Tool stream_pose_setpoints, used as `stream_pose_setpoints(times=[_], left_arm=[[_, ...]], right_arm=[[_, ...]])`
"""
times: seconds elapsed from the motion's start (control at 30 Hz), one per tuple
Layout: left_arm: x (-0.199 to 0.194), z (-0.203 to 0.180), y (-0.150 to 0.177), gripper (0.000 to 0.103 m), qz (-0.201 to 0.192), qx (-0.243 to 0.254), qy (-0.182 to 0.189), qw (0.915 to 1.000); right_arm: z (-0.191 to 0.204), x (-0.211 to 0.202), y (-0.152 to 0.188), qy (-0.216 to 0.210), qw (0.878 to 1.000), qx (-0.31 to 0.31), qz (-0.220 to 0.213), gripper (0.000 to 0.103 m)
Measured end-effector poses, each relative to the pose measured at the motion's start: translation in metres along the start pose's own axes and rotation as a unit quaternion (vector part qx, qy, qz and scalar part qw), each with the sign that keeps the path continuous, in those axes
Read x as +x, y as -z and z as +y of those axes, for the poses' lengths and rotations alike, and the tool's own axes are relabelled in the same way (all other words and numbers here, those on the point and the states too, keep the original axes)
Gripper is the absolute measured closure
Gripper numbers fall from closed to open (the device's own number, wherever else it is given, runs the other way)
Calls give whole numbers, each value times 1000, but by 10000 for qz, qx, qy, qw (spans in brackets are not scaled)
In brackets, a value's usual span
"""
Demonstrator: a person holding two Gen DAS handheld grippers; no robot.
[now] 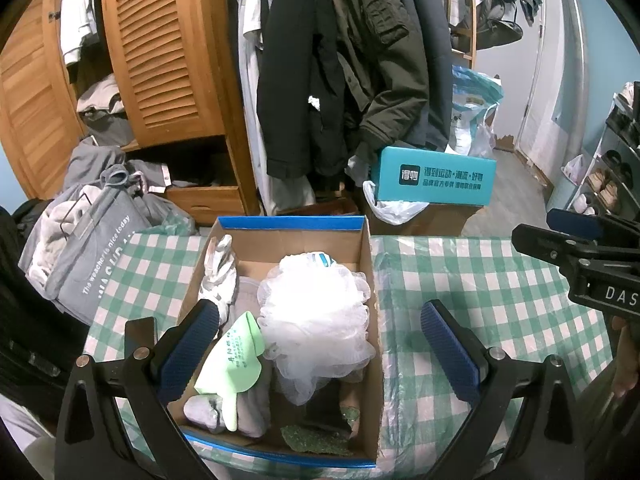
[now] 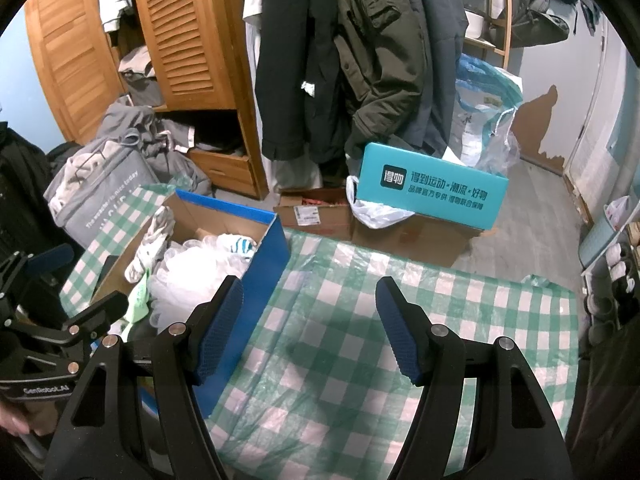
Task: Organize soft objects
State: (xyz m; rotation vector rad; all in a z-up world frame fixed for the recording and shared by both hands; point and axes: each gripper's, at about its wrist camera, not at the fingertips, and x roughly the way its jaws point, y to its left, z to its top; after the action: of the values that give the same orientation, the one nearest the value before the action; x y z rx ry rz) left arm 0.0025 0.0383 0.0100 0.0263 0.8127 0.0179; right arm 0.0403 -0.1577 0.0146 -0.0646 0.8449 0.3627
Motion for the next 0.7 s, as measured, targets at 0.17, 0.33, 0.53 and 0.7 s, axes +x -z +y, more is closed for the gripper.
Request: stream_pose_setpoints(times=[0.17, 0.33, 0.53, 0.7], left_arm=[[0, 0, 0, 1, -5, -12, 4, 10000], [0, 0, 0, 1, 5, 1, 4, 10000], [-1, -1, 1, 1, 10, 5, 19, 10000], [0, -1, 2, 1, 27, -8, 20, 10000]], right_arm=[[0, 0, 0, 2, 10000, 8, -2, 35], [0, 0, 0, -2, 10000, 4, 0, 35], [0, 0, 0, 6, 10000, 1, -4, 35], [0, 0, 0, 6, 10000, -4, 3, 35]])
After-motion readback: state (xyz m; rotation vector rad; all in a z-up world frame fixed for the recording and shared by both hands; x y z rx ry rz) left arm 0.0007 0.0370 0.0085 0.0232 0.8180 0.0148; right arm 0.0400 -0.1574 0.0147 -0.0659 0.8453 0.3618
